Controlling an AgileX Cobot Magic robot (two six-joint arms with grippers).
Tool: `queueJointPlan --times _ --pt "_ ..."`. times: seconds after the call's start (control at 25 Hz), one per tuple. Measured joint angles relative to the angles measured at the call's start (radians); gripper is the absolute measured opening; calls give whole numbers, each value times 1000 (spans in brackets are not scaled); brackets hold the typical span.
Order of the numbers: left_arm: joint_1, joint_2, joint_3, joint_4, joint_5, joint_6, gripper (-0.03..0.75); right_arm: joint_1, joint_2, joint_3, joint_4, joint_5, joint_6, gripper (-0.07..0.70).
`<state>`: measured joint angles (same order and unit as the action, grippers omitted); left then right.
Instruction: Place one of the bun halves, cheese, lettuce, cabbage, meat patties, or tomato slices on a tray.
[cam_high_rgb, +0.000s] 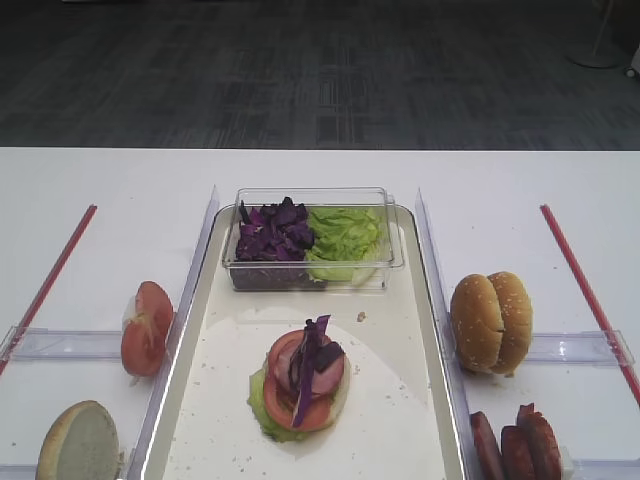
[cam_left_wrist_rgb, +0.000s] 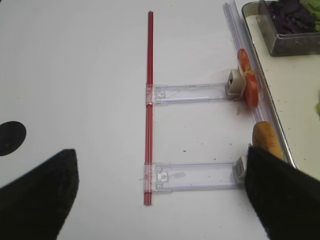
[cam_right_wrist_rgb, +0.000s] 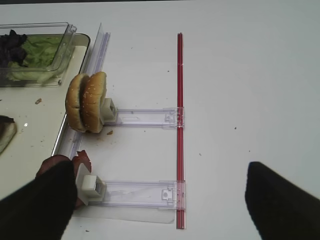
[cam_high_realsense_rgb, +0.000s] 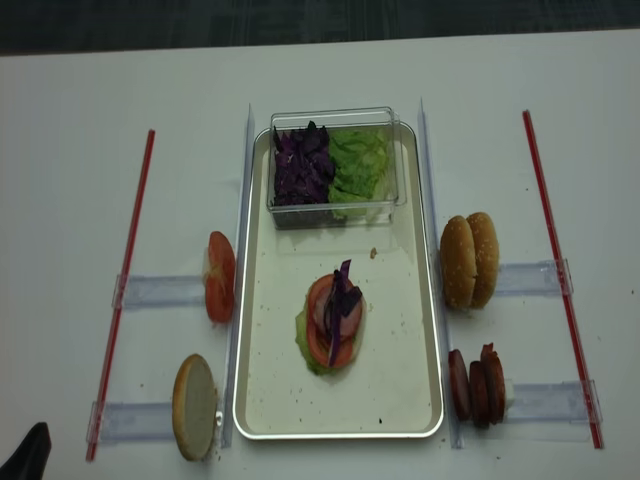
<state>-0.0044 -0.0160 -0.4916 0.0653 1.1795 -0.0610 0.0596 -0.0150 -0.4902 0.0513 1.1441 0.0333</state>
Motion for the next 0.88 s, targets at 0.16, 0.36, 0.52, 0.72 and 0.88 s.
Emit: queueJointPlan --times 0.16,0.36,0.52,0.72,0.88 --pt "0 0 0 0 2 0 620 0 0 0 0 0 0 692" --pt "0 0 0 -2 2 0 620 0 0 0 0 0 0 692" --pt "0 0 0 -5 2 0 620 0 0 0 0 0 -2 692" --pt "0 0 0 -7 2 0 620 0 0 0 0 0 -2 692" --pt "0 0 0 -9 2 0 620 0 0 0 0 0 -2 692"
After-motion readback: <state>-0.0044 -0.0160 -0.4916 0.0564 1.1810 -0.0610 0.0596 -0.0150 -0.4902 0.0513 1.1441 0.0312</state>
